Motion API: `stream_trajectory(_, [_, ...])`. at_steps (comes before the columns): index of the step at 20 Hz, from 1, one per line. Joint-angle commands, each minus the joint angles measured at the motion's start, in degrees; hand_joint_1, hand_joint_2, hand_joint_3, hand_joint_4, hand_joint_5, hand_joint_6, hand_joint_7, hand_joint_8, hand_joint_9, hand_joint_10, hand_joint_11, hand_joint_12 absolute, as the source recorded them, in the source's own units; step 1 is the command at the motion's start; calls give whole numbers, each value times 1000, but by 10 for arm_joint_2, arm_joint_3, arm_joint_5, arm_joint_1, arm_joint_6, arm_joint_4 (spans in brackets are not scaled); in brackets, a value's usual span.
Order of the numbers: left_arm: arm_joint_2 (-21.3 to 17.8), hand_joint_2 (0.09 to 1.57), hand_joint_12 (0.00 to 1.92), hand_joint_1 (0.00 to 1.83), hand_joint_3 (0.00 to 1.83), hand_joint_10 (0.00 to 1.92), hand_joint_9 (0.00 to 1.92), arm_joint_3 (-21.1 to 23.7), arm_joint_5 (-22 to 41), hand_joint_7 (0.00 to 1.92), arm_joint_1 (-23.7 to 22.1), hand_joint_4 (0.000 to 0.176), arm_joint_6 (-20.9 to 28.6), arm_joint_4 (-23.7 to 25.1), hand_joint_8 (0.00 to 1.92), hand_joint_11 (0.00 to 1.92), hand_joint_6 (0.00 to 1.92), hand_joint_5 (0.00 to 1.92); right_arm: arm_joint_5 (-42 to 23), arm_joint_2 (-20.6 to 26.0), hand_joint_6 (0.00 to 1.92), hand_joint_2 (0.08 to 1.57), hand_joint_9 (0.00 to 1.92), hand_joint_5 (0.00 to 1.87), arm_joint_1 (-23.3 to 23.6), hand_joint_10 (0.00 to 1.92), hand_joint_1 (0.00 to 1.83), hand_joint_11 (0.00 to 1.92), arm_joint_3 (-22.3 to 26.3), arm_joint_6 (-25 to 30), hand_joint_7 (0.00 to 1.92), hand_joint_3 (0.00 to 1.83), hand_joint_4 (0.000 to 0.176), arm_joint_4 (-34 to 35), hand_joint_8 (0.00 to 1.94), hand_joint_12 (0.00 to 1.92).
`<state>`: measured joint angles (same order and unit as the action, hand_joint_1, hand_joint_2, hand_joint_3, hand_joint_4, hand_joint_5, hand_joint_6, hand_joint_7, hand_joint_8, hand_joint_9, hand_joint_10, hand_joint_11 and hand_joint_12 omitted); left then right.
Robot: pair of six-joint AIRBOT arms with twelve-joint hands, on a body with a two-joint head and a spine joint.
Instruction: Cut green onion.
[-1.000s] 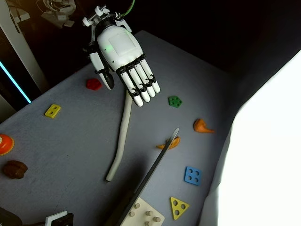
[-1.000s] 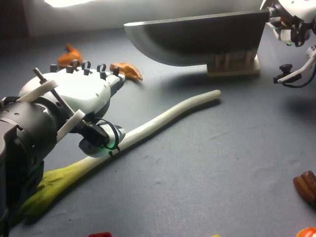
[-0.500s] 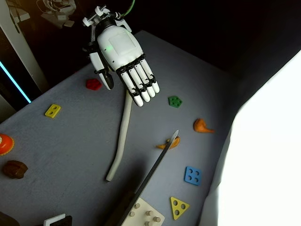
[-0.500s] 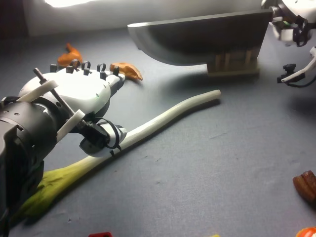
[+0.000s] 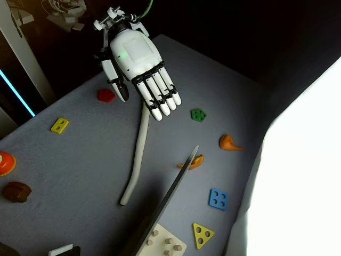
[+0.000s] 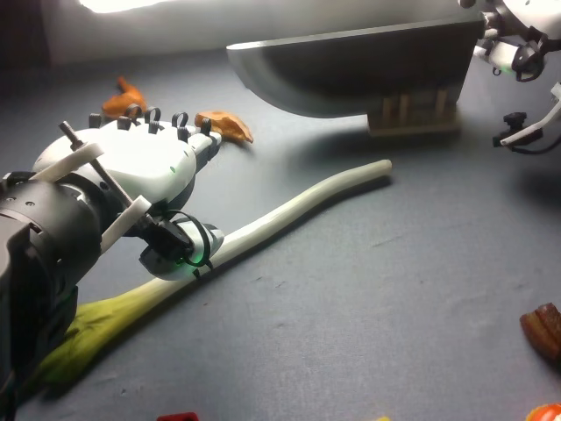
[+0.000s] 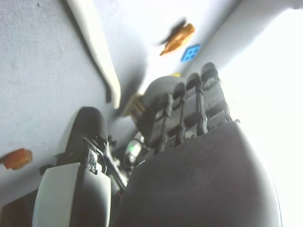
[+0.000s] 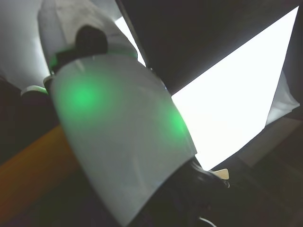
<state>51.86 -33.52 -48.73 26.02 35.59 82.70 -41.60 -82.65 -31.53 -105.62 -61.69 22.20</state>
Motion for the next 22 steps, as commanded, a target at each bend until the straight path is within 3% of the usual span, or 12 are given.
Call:
stream_trajectory(1, [-5, 1389, 1, 518, 3, 0, 1, -1, -13, 8, -2, 3, -3, 44, 0, 0, 0, 1, -57, 9, 472, 1064, 41, 114, 6, 898, 937, 10, -5, 0, 183, 0, 0, -2, 397, 1355])
stream_trajectory(2, [-5, 1380, 6, 556, 0, 6, 16, -1, -13, 26, -2, 1, -3, 44, 5, 11, 5, 15, -52, 10, 200, 1031, 7, 50, 6, 317, 885, 1, -5, 3, 52, 0, 27, -4, 114, 728])
stream_trajectory(3, [-5, 1378, 8, 565, 0, 7, 20, -1, -13, 30, -2, 1, -3, 44, 6, 14, 6, 18, -49, 13, 108, 1023, 27, 49, 7, 90, 877, 0, -5, 6, 32, 0, 32, -6, 35, 427])
stream_trajectory(4, [-5, 1375, 16, 564, 0, 12, 35, -1, -13, 50, -2, 0, -3, 44, 12, 27, 10, 30, -45, 15, 21, 1015, 5, 9, 8, 17, 861, 0, -5, 8, 6, 0, 45, -7, 6, 85])
stream_trajectory(5, [-5, 1382, 9, 549, 0, 2, 13, 0, -13, 24, -2, 8, -3, 44, 2, 6, 6, 23, -40, 17, 3, 991, 0, 1, 9, 3, 866, 0, -5, 9, 0, 0, 63, -7, 0, 16])
stream_trajectory(8, [-5, 1370, 0, 587, 0, 4, 20, 0, -13, 26, -2, 3, -3, 44, 2, 0, 5, 33, -25, 26, 0, 955, 0, 0, 11, 0, 894, 0, -5, 20, 0, 0, 83, -19, 0, 0])
stream_trajectory(16, [-5, 1375, 0, 589, 0, 2, 26, 1, -13, 36, -4, 0, -3, 43, 4, 0, 2, 21, 24, 44, 0, 848, 0, 0, 35, 0, 911, 0, -4, 24, 0, 0, 85, -35, 0, 0])
stream_trajectory(19, [-5, 1386, 0, 551, 4, 5, 19, 2, -13, 26, -5, 8, -3, 42, 4, 0, 1, 16, 35, 51, 0, 827, 0, 0, 43, 0, 949, 0, -3, 24, 0, 0, 87, -50, 0, 0])
stream_trajectory(20, [-5, 1384, 0, 553, 3, 6, 22, 2, -13, 26, -7, 7, -3, 42, 4, 0, 2, 20, 37, 60, 0, 833, 0, 0, 47, 0, 919, 0, 3, 31, 0, 0, 80, -63, 0, 0])
stream_trajectory(22, [-5, 1396, 0, 515, 8, 3, 9, 2, -13, 12, -10, 7, -4, 42, 2, 0, 1, 9, 37, 77, 0, 822, 0, 0, 53, 0, 935, 0, 20, 41, 0, 0, 85, -78, 0, 0])
